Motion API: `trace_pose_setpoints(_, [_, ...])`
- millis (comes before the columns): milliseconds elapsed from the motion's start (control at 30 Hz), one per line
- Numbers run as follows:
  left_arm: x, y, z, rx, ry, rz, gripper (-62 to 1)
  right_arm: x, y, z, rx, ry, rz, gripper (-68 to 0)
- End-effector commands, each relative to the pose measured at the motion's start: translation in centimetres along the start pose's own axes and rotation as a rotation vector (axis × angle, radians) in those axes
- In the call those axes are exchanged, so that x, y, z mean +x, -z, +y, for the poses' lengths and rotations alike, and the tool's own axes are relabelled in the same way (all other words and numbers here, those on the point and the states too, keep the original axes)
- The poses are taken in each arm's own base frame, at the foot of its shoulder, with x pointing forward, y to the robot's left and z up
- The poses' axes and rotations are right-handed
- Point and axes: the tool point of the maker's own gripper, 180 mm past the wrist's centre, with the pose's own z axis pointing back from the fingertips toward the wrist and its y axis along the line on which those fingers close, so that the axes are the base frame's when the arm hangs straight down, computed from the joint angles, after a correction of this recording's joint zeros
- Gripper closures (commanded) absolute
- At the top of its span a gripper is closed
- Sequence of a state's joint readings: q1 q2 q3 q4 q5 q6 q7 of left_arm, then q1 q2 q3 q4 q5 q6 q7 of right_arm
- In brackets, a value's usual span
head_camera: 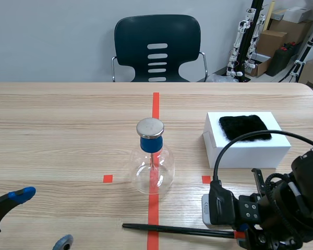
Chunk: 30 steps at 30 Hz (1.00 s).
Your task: Do the electroscope experiment. pick up the black charging rod
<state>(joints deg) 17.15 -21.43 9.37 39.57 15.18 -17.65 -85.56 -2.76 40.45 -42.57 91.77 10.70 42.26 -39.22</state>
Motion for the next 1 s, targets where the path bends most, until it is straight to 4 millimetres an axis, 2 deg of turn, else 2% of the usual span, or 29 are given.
trace_pose_setpoints(0, [0.62,0.25,0.38,0.0,0.012,-0.027,-62.3,0.37,-0.29,-0.33,-0.007,-0.016,-0.009,-4.6])
trace_pose_setpoints(100, [0.62,0.25,0.38,0.0,0.012,-0.027,-62.3,0.37,-0.29,-0.33,-0.007,-0.016,-0.009,-2.2])
trace_pose_setpoints(967, [0.61,0.24,0.03,-0.021,0.012,-0.026,-62.3,0.36,-0.29,-0.32,-0.006,-0.016,-0.009,-1.7])
